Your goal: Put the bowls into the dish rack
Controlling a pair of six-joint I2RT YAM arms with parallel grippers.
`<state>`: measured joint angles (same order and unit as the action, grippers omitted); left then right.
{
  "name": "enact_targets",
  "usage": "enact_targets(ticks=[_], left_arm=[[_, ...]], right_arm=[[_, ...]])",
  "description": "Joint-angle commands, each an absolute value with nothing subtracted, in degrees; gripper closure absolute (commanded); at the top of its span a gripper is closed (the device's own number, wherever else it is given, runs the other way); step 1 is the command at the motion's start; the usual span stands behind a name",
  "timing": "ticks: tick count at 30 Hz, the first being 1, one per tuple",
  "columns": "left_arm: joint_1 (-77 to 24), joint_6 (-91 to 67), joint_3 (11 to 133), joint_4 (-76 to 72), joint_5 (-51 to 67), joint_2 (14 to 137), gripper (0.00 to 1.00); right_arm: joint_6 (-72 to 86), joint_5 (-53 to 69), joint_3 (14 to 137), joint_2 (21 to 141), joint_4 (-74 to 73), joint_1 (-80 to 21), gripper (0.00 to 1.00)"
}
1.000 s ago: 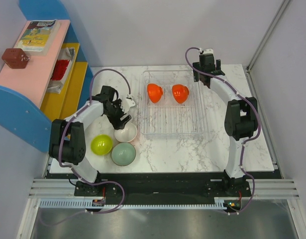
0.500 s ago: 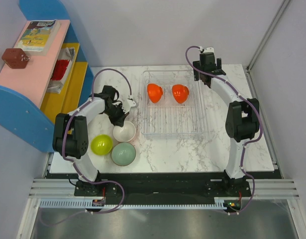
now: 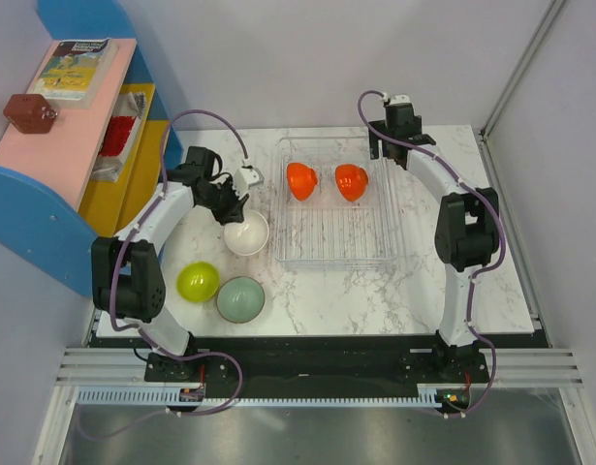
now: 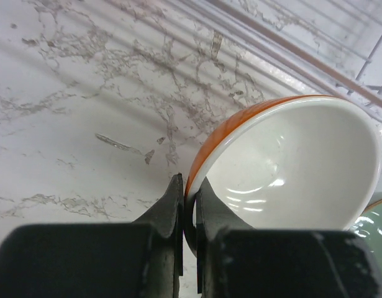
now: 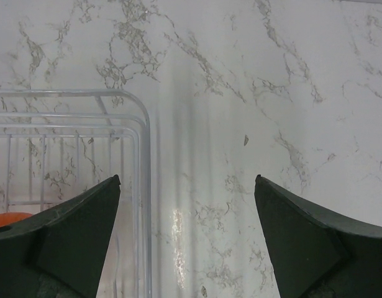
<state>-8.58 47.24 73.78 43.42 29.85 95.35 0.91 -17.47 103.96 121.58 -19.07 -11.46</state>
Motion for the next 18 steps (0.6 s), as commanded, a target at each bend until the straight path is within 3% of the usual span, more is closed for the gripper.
enact_targets(ticks=[1,18], left_arm=[[-8.3,43.4,77.3,42.8,35.3,91.1,0.98],[-8.3,41.1,77.5,42.7,37.3,89.6,0.98]], right_arm=[[1.8,-12.9,106.5,121.9,-19.2,-11.6,0.04],[8.3,3.7,107.7,124.5,-18.3,-11.5,0.04]])
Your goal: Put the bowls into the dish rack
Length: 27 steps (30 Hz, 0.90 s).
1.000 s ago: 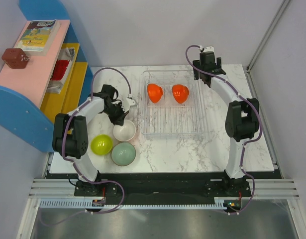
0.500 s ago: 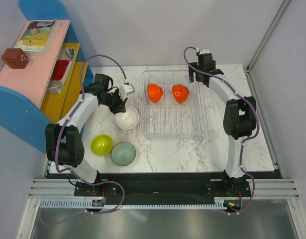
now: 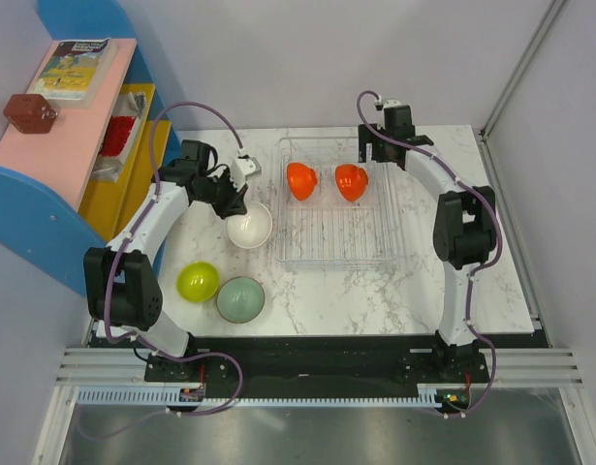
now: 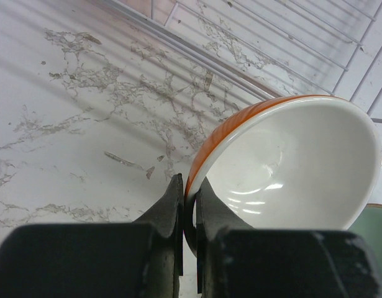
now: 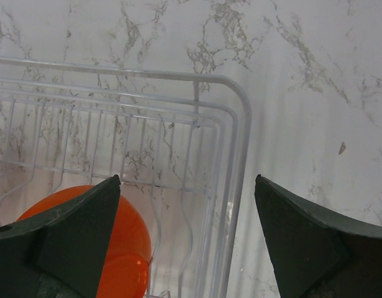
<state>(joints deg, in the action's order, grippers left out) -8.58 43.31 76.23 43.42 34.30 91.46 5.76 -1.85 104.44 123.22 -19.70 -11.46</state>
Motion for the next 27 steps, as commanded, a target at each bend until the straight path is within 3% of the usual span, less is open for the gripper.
enact_targets(ticks=[1,17,27], left_arm=[[-8.3,41.2,77.5,42.7,37.4,89.6,0.98],[-8.3,40.0,77.6,42.8,38.8,90.9,0.98],[-8.3,40.0,76.9,42.7,38.8,89.6,0.98]], right_arm=[[8.6,4.2,107.8,124.8,-18.3,-11.6,0.04],[8.4,9.5,110.7,125.6,-18.5,-12.8,0.07],[7.0,0.7,112.9,127.3,-20.0,-14.7,0.06]])
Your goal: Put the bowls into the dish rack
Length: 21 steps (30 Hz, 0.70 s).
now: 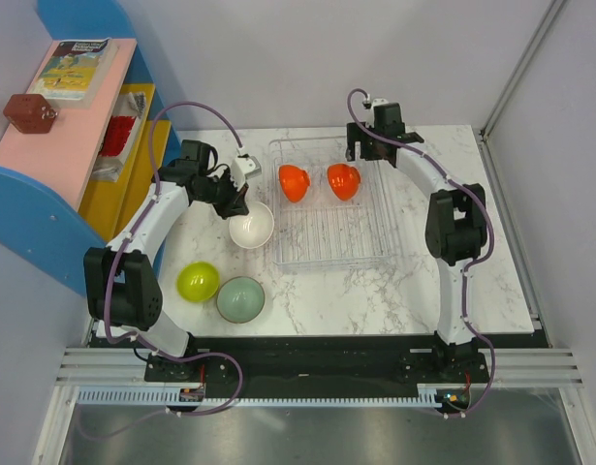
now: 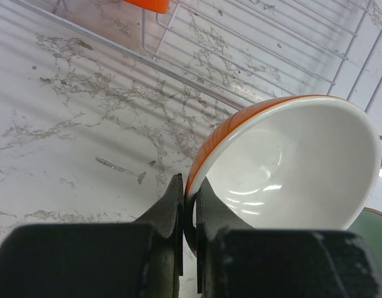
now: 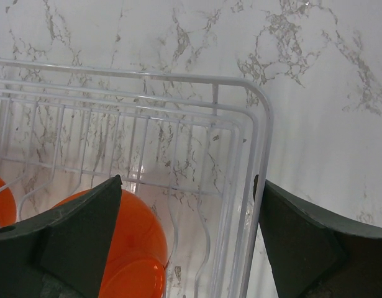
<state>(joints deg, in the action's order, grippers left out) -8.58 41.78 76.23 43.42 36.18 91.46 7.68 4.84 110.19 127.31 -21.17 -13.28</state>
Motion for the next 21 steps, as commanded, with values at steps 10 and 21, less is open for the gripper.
enact_targets(ticks=[10,21], left_arm=[[-8.5,39.5,78.0,42.8,39.8,89.1,0.98],[-9.4,39.3,80.4,42.7,45.0,86.4,0.98]], right_arm=[[7.8,-18.5,108.7,122.2,-20.7,-13.1,0.03],[12.0,14.6,107.0,113.9,-21.1,-9.3,0.04]])
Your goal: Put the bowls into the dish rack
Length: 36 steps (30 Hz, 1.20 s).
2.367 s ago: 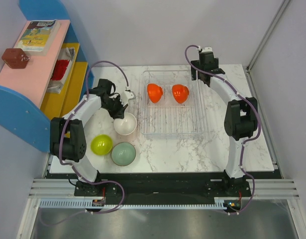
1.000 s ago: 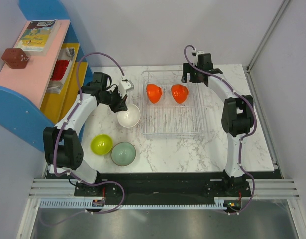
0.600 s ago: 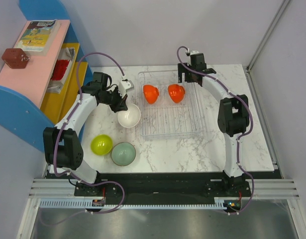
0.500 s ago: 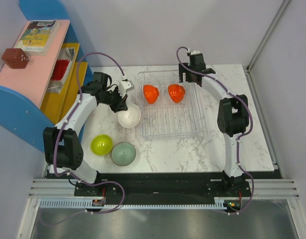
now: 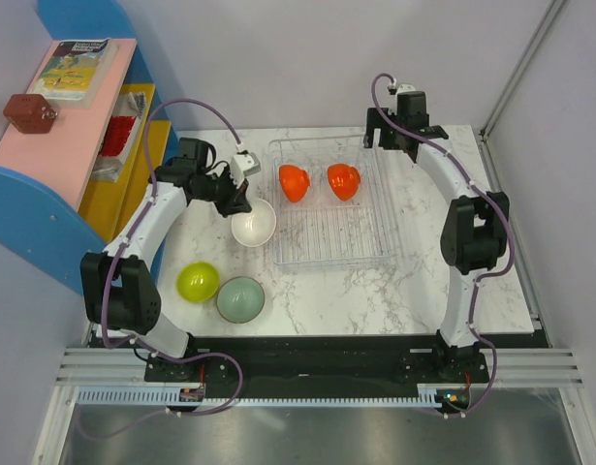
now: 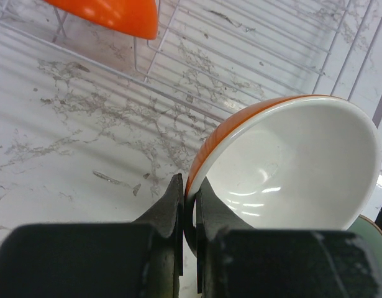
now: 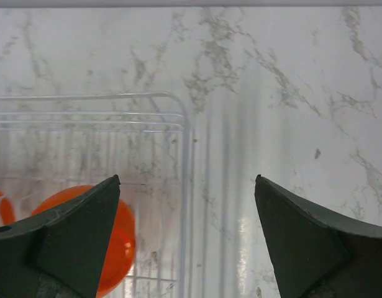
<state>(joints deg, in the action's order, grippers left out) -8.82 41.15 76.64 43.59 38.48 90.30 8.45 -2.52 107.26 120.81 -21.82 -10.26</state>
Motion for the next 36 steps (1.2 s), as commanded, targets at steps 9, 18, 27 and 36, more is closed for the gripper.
enact_targets(ticks=[9,18,27,36], left_arm=[[-12.0,38.1,88.0,42.5,49.6,92.0,0.98],[-19.3,35.8,100.8,42.5,39.4,102.9,0.98],[-23.6,34.5,106.8,42.5,33.1,107.8,0.98],[-26.1,33.8,107.5,42.5,33.0,107.1,0.98]], right_arm=[[18.6,54.3,97.7,106.9,-21.2,-8.4,0.07],[19.8,63.9,87.5,101.2,-18.4,-10.7,0.02],[29.0,64.7,77.3,96.9,-6.4,-14.0,0.02],[30.1,62.6,76.8,98.3,-4.1,-16.8,0.02]])
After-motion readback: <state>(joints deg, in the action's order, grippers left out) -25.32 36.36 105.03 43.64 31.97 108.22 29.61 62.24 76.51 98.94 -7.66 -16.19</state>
